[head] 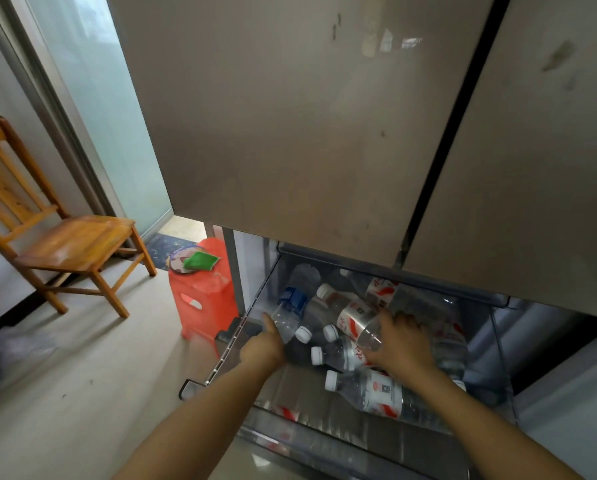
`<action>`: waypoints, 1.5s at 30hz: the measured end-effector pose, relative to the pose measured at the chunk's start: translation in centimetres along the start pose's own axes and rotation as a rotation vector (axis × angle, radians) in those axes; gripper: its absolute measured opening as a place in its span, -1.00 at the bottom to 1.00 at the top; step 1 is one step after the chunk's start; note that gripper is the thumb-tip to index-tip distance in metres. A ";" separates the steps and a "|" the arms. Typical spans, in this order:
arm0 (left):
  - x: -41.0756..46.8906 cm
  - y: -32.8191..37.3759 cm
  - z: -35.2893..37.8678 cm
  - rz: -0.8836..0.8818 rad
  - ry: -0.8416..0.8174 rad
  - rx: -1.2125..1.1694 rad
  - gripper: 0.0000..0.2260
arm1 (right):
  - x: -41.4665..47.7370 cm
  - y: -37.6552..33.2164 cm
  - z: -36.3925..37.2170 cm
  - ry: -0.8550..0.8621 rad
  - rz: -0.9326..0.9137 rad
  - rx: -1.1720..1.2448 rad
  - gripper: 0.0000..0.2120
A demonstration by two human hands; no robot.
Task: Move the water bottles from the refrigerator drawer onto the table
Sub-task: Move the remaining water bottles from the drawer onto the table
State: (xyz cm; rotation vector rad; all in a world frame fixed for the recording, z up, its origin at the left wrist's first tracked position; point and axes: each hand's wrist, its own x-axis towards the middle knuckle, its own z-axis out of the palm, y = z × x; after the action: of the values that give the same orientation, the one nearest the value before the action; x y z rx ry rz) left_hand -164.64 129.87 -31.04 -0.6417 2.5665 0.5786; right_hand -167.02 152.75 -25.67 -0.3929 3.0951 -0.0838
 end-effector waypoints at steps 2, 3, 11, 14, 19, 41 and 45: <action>0.9 0.0 0.5 -0.041 -0.123 -0.034 -0.41 | -0.4 0.4 -0.1 0.007 -0.004 -0.014 -0.33; 0.5 0.1 0.2 -0.047 -0.114 -0.055 -0.48 | -0.6 0.4 0.0 0.003 -0.002 -0.016 -0.34; 0.8 1.9 -1.1 -0.034 -0.057 -0.118 -0.61 | -0.8 0.3 0.2 -0.040 0.021 0.041 -0.27; 0.0 2.1 -1.1 -0.093 0.038 -0.159 -0.56 | -0.6 0.3 0.2 -0.065 0.038 0.036 -0.24; -0.7 1.7 -1.1 -0.025 0.094 -0.005 -0.64 | -0.5 0.4 0.3 -0.075 0.033 0.043 -0.19; -9.2 3.4 -13.5 0.499 0.227 0.542 -0.74 | -1.6 0.1 -1.1 -0.049 -0.009 0.021 -0.31; -9.3 2.3 -11.4 0.597 0.273 0.414 -0.68 | -1.1 0.0 -1.5 -0.106 0.001 -0.034 -0.15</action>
State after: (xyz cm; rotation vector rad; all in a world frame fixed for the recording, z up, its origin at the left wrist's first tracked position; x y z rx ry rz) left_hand -161.85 129.38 -16.42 0.2141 3.0082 0.1157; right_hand -166.02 153.14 -24.12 -0.3841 2.9953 -0.0099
